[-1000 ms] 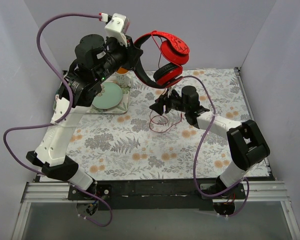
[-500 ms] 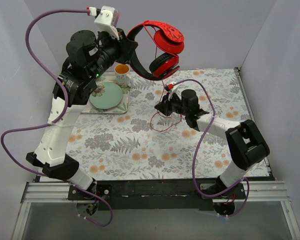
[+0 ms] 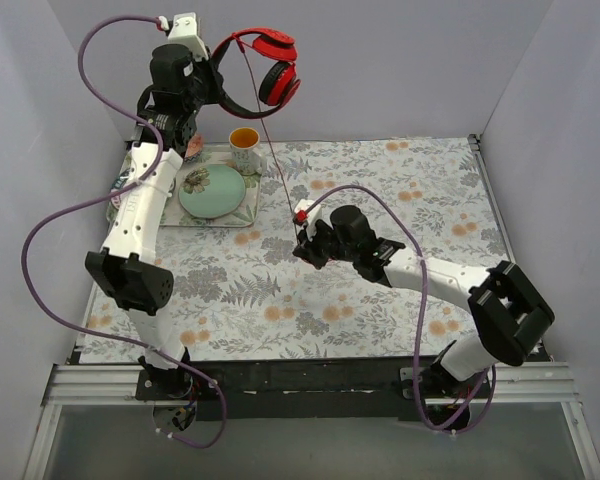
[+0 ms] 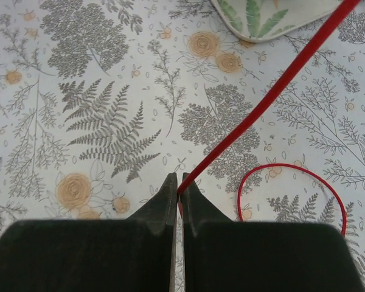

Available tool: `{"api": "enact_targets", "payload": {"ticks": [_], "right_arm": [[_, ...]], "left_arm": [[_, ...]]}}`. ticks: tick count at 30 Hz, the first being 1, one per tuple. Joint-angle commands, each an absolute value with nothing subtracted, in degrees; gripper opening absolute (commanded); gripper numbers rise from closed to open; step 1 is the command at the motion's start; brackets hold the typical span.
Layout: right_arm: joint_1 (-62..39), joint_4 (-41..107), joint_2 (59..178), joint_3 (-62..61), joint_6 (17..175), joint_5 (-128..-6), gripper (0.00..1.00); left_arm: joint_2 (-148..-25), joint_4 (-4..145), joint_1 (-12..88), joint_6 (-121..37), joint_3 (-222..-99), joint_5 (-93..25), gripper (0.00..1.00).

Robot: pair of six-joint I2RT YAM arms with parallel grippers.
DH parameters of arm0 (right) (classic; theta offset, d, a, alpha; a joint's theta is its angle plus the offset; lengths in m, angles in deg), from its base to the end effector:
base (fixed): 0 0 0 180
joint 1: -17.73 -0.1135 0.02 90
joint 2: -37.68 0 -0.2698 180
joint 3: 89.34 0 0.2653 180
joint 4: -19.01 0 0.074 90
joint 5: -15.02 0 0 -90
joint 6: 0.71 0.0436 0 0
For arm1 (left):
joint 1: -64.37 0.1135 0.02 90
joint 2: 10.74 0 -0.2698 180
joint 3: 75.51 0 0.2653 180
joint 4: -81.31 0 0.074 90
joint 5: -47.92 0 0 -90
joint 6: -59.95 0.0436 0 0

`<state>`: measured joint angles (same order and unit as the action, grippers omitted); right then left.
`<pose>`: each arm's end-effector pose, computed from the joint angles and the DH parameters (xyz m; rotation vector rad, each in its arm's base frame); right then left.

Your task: Wrap the headphones

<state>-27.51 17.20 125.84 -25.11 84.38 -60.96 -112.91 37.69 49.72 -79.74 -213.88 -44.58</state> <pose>0.2471 0.2642 0.2318 -0.9996 1.7451 0.6963 0.3948 -0.1012 0.5187 -0.5637 1.6733 -0.7928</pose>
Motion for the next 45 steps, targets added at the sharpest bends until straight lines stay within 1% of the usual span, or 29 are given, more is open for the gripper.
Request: {"api": "enact_targets", "payload": {"ticks": [1,3,5,9,10,11,13,15,16,17,18,19,21,22,24,25,31,34,36,37,39,41,42,43,45], "right_arm": [[-30.6,24.49,119.52,-24.94,80.68,-66.26,0.01],[-33.33,26.62,117.59,-24.06,80.06,-67.67,0.01],[-35.35,29.08,116.18,-23.18,79.27,-69.78,0.01],[-37.2,33.82,112.4,-20.55,78.92,-73.47,0.01],[-37.73,34.62,111.96,-19.67,78.74,-76.18,0.01],[-38.34,36.54,111.34,-17.75,77.96,-77.16,0.01],[-38.43,38.4,110.37,-15.63,77.43,-79.53,0.01],[-38.43,40.68,110.28,-11.42,75.32,-81.64,0.01],[-38.35,41.39,110.37,-9.75,74.36,-84.88,0.01],[-38.09,42.0,110.72,-8.17,73.48,-86.21,0.01],[-37.73,43.4,111.59,-4.41,71.81,-87.27,0.01],[-36.43,44.02,112.21,-2.63,71.36,-88.24,0.01],[-34.23,45.08,113.79,2.19,70.13,-88.6,0.01],[-31.52,45.26,114.32,3.44,69.95,-88.51,0.01],[-28.43,45.26,115.55,5.99,69.95,-87.55,0.01],[-24.93,45.35,115.9,8.0,70.3,-86.41,0.01],[-12.97,43.86,120.29,13.37,72.14,-82.38,0.01],[-8.75,42.8,122.67,14.87,73.55,-77.9,0.01],[-7.15,42.71,125.12,17.15,75.13,-75.34,0.01],[-6.1,42.89,125.92,18.21,75.31,-72.2,0.01],[-5.57,43.59,128.54,20.41,75.58,-69.54,0.01],[-4.95,43.16,129.79,20.5,75.32,-62.35,0.01],[-4.95,41.06,129.88,18.24,75.23,-59.54,0.01],[-4.95,39.74,129.62,16.82,75.05,-53.77,0.01],[-4.95,34.84,128.83,11.57,76.18,-48.46,0.01]], "left_arm": [[-114.09,46.52,51.8,-71.48,-214.37,-55.14,0.0],[-114.28,50.8,51.89,-68.12,-211.99,-57.97,0.0],[-113.84,54.33,51.98,-63.22,-206.9,-60.78,0.0],[-113.75,59.17,51.98,-56.96,-201.01,-61.51,0.0],[-113.23,60.05,51.89,-55.47,-199.34,-60.98,0.0],[-112.18,61.37,51.72,-53.89,-194.97,-60.89,0.0],[-110.95,63.57,50.49,-47.74,-190.82,-59.4,0.0],[-107.96,66.37,49.0,-41.61,-183.01,-58.69,0.0],[-106.65,67.87,46.82,-38.61,-179.84,-58.78,0.0],[-105.07,70.58,45.49,-35.71,-176.77,-59.39,0.0],[-102.53,73.74,44.08,-30.37,-170.65,-60.0,0.0],[-101.11,74.9,41.37,-27.71,-168.32,-60.35,0.0],[-97.6,75.53,38.72,-24.7,-162.79,-60.8,0.0],[-96.54,75.36,36.01,-22.86,-161.2,-60.97,0.0],[-94.69,72.83,34.06,-21.79,-159.34,-61.32,0.0],[-93.64,71.15,32.4,-21.88,-158.9,-61.85,0.0],[-90.91,57.53,28.87,-25.48,-160.38,-61.5,0.0],[-89.94,50.59,27.11,-28.2,-162.05,-60.63,0.0],[-89.41,44.7,25.97,-30.48,-163.81,-57.91,0.0],[-89.23,42.94,25.62,-32.06,-164.25,-56.77,0.0],[-88.88,36.62,25.44,-37.39,-168.11,-49.93,0.0],[-89.05,30.13,25.44,-41.28,-172.67,-44.21,0.0],[-89.4,28.35,25.44,-45.91,-177.65,-36.88,0.0],[-89.58,26.68,25.44,-47.96,-180.75,-34.28,0.0],[-90.63,24.03,25.44,-52.18,-188.46,-28.4,0.0]]}}
